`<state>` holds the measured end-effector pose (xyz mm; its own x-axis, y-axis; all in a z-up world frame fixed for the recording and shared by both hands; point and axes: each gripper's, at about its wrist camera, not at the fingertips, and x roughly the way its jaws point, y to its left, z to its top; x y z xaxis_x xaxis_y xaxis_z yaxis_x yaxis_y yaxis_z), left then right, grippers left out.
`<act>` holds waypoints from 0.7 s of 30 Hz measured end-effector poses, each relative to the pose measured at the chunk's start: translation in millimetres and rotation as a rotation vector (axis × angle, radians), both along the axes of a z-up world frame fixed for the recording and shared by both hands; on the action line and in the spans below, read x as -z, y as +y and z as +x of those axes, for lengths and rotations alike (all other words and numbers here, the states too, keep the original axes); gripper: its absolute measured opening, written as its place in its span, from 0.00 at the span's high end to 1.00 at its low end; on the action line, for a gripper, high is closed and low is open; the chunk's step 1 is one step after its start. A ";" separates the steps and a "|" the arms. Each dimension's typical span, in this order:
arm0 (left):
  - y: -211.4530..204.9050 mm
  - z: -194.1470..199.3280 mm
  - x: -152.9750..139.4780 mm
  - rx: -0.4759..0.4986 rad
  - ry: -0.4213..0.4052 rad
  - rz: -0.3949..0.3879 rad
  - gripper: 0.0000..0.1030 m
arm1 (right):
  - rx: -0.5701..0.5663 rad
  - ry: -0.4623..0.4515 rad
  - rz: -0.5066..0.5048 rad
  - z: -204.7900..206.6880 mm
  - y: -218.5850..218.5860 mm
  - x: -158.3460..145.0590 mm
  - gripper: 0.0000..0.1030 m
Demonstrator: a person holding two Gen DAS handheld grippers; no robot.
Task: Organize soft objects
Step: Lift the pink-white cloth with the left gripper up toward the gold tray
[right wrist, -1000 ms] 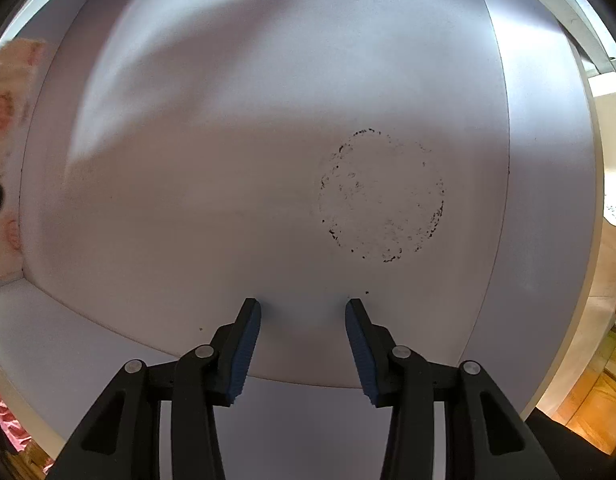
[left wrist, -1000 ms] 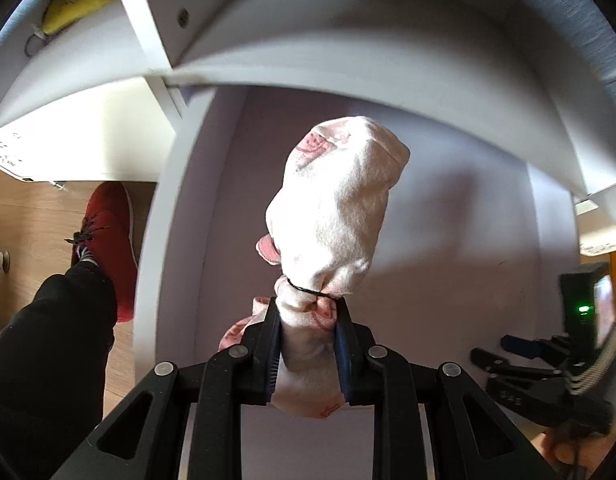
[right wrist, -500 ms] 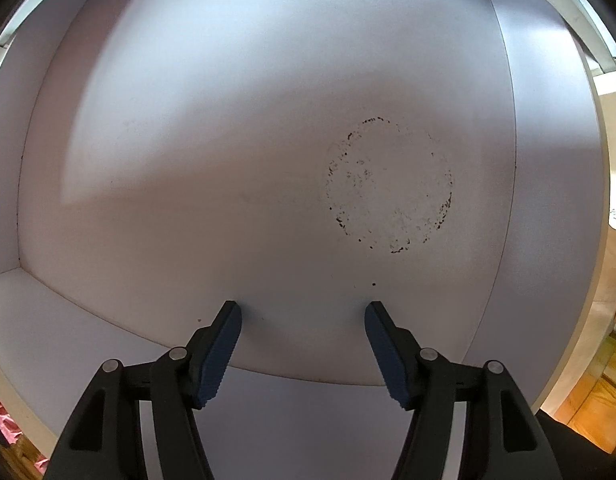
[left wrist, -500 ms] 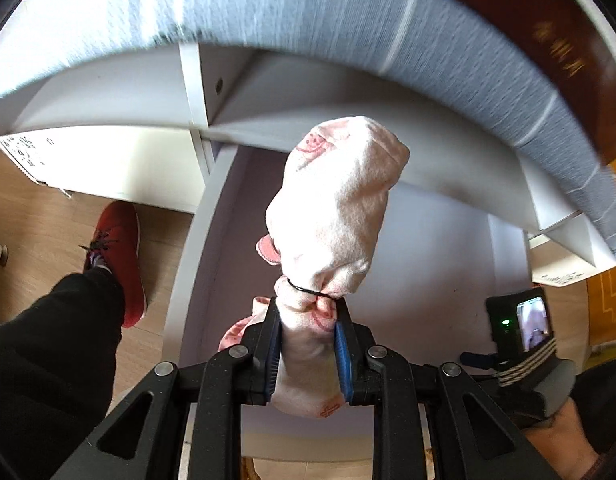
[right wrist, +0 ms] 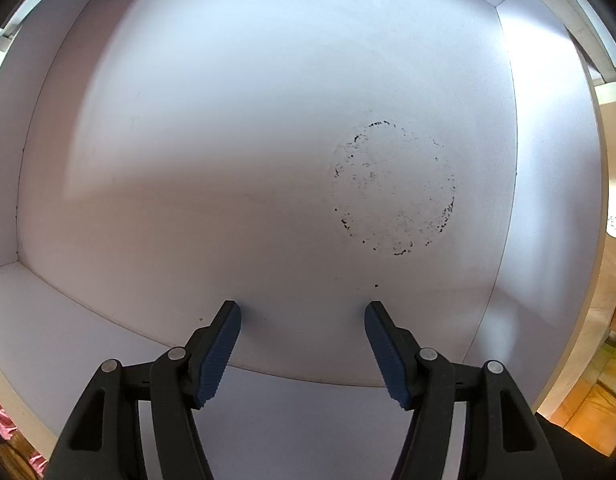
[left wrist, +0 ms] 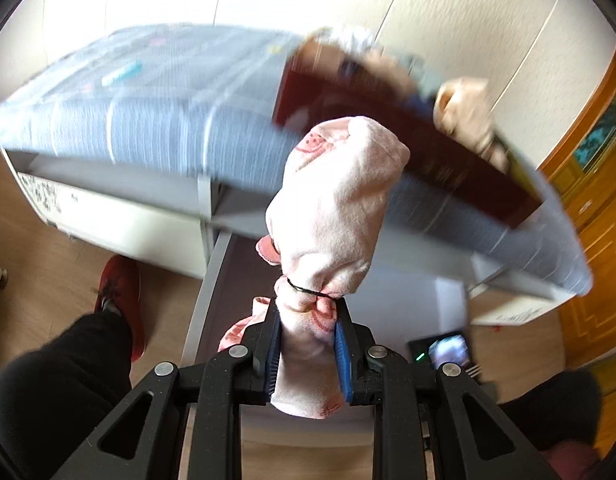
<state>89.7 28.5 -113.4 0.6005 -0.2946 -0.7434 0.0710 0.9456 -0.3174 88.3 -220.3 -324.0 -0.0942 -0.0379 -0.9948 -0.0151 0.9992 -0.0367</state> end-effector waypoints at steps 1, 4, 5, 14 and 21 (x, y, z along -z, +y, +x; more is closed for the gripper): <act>1.7 2.4 -12.0 0.000 -0.020 -0.019 0.77 | 0.000 0.000 -0.001 -0.5 1.5 -0.5 0.37; 4.0 14.6 -40.0 0.014 -0.060 -0.065 0.77 | 0.001 0.003 0.001 -2.3 5.0 0.2 0.37; 3.0 21.5 -51.9 0.025 -0.074 -0.077 0.77 | -0.002 0.003 0.000 -2.5 6.1 0.1 0.37; -17.9 107.9 -109.8 0.070 -0.032 -0.271 0.77 | 0.004 0.008 0.008 -3.5 5.8 2.5 0.37; -50.2 175.5 -100.9 0.062 0.098 -0.332 0.77 | 0.002 0.011 0.009 3.1 3.6 -2.7 0.37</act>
